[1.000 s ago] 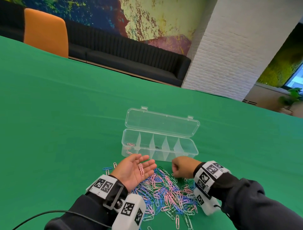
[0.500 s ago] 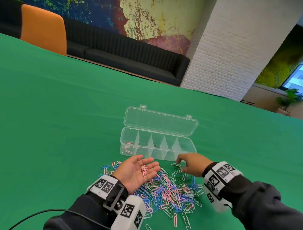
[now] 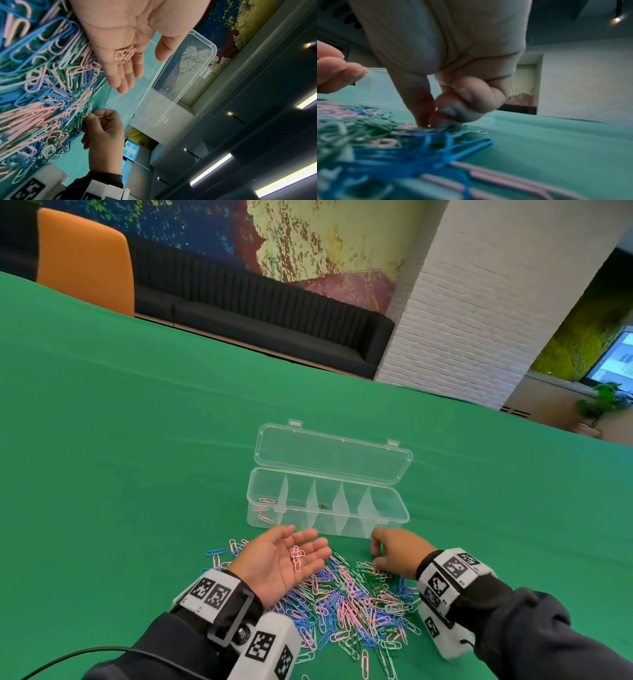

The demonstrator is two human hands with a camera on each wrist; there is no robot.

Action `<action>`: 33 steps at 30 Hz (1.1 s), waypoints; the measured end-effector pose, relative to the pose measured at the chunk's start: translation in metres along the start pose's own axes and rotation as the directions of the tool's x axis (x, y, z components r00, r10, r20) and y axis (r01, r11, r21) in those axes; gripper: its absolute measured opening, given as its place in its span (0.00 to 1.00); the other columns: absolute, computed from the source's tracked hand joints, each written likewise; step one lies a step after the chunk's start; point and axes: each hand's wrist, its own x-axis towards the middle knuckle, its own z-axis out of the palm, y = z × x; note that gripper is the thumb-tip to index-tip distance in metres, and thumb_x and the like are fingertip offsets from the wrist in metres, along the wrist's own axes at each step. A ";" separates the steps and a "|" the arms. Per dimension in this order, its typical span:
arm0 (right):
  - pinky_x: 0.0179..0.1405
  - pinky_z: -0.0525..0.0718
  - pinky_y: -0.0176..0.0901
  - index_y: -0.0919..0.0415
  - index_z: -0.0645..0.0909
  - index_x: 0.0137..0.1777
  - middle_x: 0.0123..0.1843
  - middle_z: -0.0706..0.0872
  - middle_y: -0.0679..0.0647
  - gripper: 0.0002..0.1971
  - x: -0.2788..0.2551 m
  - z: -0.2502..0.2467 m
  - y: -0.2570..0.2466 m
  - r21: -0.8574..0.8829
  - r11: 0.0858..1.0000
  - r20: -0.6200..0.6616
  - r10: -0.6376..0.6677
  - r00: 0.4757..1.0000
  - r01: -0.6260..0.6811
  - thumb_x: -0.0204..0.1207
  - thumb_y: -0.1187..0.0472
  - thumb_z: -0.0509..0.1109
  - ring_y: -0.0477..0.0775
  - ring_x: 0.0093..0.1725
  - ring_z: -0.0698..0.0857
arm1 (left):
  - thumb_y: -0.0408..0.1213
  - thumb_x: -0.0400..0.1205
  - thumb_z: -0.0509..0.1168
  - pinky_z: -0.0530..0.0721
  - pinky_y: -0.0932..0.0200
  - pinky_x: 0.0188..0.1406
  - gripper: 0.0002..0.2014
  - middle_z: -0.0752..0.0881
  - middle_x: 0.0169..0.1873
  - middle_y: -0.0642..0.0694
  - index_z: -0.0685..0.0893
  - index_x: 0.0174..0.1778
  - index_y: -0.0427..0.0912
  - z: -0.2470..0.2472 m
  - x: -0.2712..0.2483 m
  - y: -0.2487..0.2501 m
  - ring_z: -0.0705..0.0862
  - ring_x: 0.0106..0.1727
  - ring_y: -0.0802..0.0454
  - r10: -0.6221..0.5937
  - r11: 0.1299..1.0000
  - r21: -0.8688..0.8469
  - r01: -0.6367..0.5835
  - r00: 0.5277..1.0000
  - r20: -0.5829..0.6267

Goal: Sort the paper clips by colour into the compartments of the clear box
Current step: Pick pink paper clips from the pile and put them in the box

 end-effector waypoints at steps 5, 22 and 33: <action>0.42 0.75 0.38 0.58 0.73 0.41 0.43 0.78 0.54 0.05 0.003 0.003 -0.004 0.014 1.000 0.069 -0.007 0.998 0.006 0.77 0.66 0.59 0.51 0.43 0.76 | 0.39 0.86 0.51 0.89 0.49 0.38 0.18 0.86 0.49 0.28 0.79 0.57 0.27 0.001 -0.001 0.000 0.89 0.43 0.37 0.003 1.000 0.009 -0.003 1.000 -0.002; 0.32 0.72 0.33 0.53 0.66 0.31 0.32 0.73 0.48 0.13 -0.003 0.019 -0.003 0.031 0.999 0.047 -0.039 0.998 0.038 0.77 0.62 0.61 0.50 0.35 0.74 | 0.39 0.86 0.51 0.89 0.49 0.38 0.19 0.86 0.48 0.28 0.79 0.57 0.27 -0.002 0.001 0.001 0.89 0.42 0.37 -0.005 1.000 0.008 0.005 1.000 -0.006; 0.24 0.73 0.31 0.56 0.76 0.37 0.28 0.78 0.47 0.09 -0.018 -0.022 -0.024 0.464 0.869 -0.194 -0.086 0.977 0.168 0.79 0.59 0.66 0.41 0.23 0.73 | 0.40 0.86 0.51 0.89 0.48 0.35 0.20 0.85 0.52 0.27 0.78 0.57 0.25 0.002 0.000 -0.002 0.88 0.45 0.35 -0.026 0.999 0.020 0.026 1.000 -0.012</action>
